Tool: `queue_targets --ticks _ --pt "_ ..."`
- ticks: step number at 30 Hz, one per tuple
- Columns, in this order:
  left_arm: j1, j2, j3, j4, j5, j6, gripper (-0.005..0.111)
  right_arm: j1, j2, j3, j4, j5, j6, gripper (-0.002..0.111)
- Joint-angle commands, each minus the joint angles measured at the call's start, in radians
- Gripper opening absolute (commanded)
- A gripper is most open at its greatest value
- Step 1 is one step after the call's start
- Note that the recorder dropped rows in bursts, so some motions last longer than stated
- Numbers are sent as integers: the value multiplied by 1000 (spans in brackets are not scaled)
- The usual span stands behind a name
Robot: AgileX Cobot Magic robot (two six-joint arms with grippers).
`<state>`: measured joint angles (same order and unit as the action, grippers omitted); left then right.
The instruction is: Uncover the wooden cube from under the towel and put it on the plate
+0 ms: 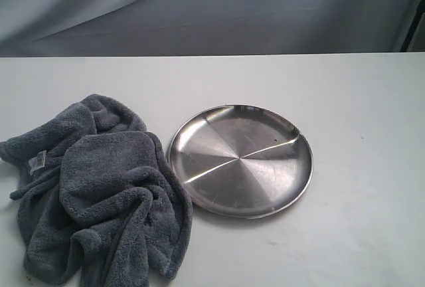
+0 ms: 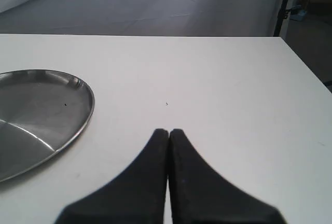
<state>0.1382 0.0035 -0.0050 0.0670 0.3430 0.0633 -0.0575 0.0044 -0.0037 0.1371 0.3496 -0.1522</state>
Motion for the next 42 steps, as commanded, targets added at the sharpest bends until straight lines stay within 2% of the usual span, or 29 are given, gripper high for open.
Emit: queue_targets --ticks 1,13,23,29,35,38,42 --pt "1 -4 5 -5 -4 -2 0 -2 -4 4 7 0 2 0" --pt "1 -4 5 -5 -4 -2 0 -2 -4 4 7 -10 2 0" --pt "1 -4 5 -5 -4 -2 0 -2 -4 4 16 -192 2 0" --pt "1 -4 5 -5 -4 -2 0 -2 -4 4 104 -374 4 0" --pt "1 -4 5 -5 -4 -2 0 -2 -4 4 381 -544 96 0" --pt "1 -4 5 -5 -4 -2 0 -2 -4 4 392 -517 147 0" --pt "1 -4 5 -5 -4 -2 0 -2 -4 -129 292 -283 106 0"
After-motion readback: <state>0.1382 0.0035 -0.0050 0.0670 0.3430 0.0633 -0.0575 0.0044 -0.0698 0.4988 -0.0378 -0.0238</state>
